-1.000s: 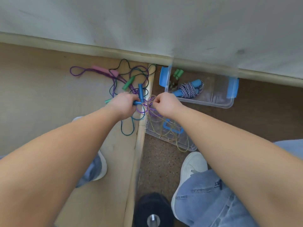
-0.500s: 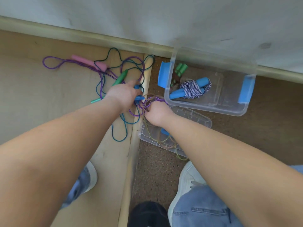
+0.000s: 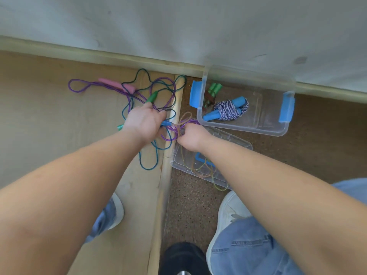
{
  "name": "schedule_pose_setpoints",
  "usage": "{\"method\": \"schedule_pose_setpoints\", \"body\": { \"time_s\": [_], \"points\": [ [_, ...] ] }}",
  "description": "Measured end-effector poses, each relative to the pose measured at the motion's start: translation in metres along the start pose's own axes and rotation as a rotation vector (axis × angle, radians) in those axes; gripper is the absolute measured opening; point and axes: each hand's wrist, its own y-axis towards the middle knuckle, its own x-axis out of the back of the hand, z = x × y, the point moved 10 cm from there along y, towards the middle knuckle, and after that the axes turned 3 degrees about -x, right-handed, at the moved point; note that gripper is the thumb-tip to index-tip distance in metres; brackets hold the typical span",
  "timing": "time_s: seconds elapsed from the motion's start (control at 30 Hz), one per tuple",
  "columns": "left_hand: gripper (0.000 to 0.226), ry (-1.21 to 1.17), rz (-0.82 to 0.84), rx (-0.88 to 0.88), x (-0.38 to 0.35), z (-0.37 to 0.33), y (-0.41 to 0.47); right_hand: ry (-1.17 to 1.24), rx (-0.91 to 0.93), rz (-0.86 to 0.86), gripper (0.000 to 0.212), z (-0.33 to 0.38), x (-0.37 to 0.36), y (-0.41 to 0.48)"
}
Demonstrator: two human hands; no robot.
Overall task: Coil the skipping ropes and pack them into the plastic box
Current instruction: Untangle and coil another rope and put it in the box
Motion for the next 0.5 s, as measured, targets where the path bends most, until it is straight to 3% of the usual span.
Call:
{"method": "schedule_pose_setpoints", "body": {
  "time_s": [0.07, 0.23, 0.33, 0.4, 0.5],
  "points": [
    [0.023, 0.03, 0.011, 0.03, 0.007, -0.004, -0.016, 0.005, -0.017, -0.014, 0.024, 0.006, 0.004, -0.014],
    [0.024, -0.275, 0.087, 0.106, 0.019, -0.011, -0.052, 0.061, -0.075, -0.125, 0.015, 0.01, 0.036, -0.058],
    [0.023, -0.313, 0.03, 0.122, 0.045, -0.016, -0.07, 0.097, -0.063, -0.252, 0.047, 0.008, 0.054, -0.087],
    [0.024, -0.327, -0.009, 0.168, 0.064, -0.018, -0.083, 0.057, 0.041, -0.3, 0.065, 0.017, 0.062, -0.108],
    [0.026, -0.341, -0.028, 0.215, 0.083, -0.024, -0.102, -0.062, 0.205, -0.338, 0.069, 0.034, 0.071, -0.14]
  ]
}}
